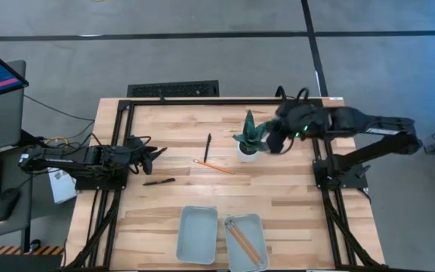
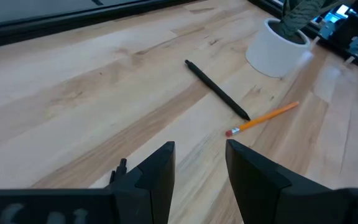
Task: Sort pens & pencils
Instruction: Put the top left pen into the left gray bin
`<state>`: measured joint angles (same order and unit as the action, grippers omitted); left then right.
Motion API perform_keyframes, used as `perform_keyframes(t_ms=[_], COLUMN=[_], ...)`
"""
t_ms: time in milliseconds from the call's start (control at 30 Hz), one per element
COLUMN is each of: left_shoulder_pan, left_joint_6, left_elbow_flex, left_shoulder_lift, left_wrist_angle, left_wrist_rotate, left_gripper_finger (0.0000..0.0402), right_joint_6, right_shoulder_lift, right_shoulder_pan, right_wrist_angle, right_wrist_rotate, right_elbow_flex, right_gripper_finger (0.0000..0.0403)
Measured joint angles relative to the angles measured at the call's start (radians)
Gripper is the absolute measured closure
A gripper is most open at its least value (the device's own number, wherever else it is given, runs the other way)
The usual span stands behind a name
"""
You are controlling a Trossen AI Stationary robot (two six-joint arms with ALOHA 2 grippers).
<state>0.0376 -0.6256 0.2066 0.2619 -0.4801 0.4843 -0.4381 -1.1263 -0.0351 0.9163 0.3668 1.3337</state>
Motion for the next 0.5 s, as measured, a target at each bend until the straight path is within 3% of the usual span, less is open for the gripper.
perform_keyframes(t_ms=[333,500], left_shoulder_pan=[0.0,0.0], left_joint_6=[-0.07,-0.105], left_elbow_flex=[0.0,0.0], left_shoulder_lift=[0.0,0.0], left_wrist_angle=[0.0,0.0], left_wrist_rotate=[0.012,0.05], left_gripper_finger=[0.0269,0.0269], right_joint_6=[0.254,0.329], right_shoulder_lift=[0.03,0.029], right_shoulder_pan=[-0.325,-0.497], right_wrist_angle=[-0.02,-0.099], right_wrist_rotate=[-0.201,-0.38], right_elbow_flex=[-0.054,-0.154], right_gripper_finger=[0.0305,0.0305])
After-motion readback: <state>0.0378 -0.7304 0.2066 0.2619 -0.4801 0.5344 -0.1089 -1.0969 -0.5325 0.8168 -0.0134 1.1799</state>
